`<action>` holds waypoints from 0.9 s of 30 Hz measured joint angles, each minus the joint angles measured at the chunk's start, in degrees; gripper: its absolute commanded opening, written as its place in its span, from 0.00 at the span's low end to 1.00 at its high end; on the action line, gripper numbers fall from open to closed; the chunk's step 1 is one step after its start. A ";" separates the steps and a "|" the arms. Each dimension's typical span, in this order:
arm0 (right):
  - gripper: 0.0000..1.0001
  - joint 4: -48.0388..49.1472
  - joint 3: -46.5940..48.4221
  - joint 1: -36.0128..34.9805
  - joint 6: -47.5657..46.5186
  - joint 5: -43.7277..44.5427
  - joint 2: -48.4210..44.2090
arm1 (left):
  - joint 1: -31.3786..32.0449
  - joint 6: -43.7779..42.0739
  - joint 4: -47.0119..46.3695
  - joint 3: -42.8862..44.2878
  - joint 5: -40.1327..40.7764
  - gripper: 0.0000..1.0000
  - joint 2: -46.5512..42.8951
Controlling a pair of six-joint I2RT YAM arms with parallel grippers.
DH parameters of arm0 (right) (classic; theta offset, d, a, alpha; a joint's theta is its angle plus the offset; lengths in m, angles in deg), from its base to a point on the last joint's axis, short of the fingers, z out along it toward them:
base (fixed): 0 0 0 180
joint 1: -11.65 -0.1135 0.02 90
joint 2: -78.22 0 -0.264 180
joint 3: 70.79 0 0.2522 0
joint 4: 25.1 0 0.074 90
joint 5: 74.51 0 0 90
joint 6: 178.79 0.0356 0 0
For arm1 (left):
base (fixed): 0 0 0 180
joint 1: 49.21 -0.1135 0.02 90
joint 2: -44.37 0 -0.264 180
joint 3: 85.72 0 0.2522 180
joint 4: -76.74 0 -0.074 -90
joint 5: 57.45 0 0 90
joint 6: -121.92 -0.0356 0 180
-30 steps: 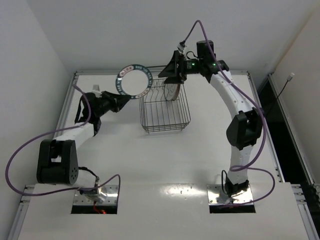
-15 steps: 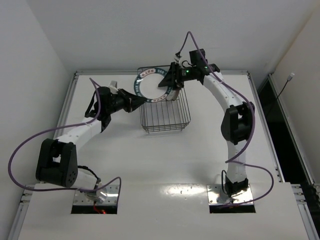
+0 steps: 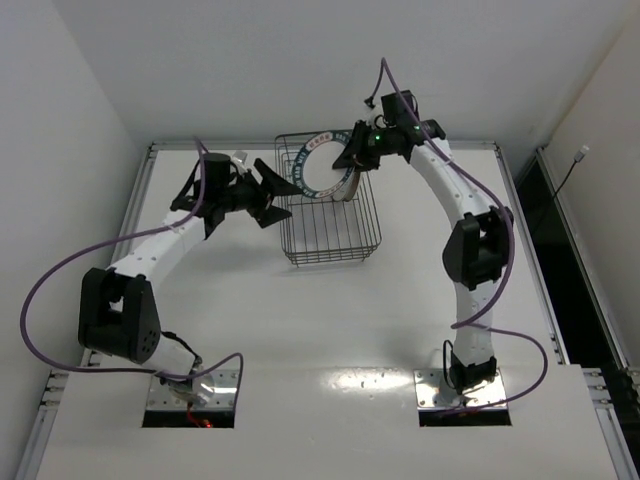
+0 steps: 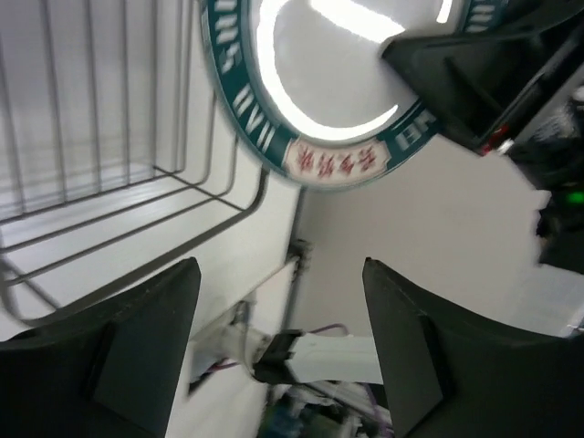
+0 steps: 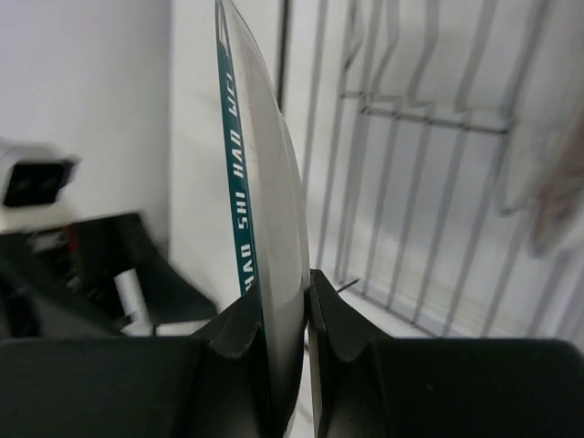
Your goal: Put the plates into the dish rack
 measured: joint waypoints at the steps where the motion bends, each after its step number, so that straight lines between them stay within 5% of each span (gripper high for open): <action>1: 0.00 -0.92 1.01 0.00 -0.50 3.23 -0.24 | -0.22 -2.62 4.59 2.49 0.55 0.70 0.11; 14: 0.00 -11.76 23.65 -4.22 -10.03 41.18 0.98 | -6.60 -21.11 36.72 11.87 12.24 0.70 0.15; 27: 0.00 -14.40 24.72 -7.98 -15.85 53.59 13.31 | -10.29 -28.70 47.30 20.59 17.53 0.70 2.45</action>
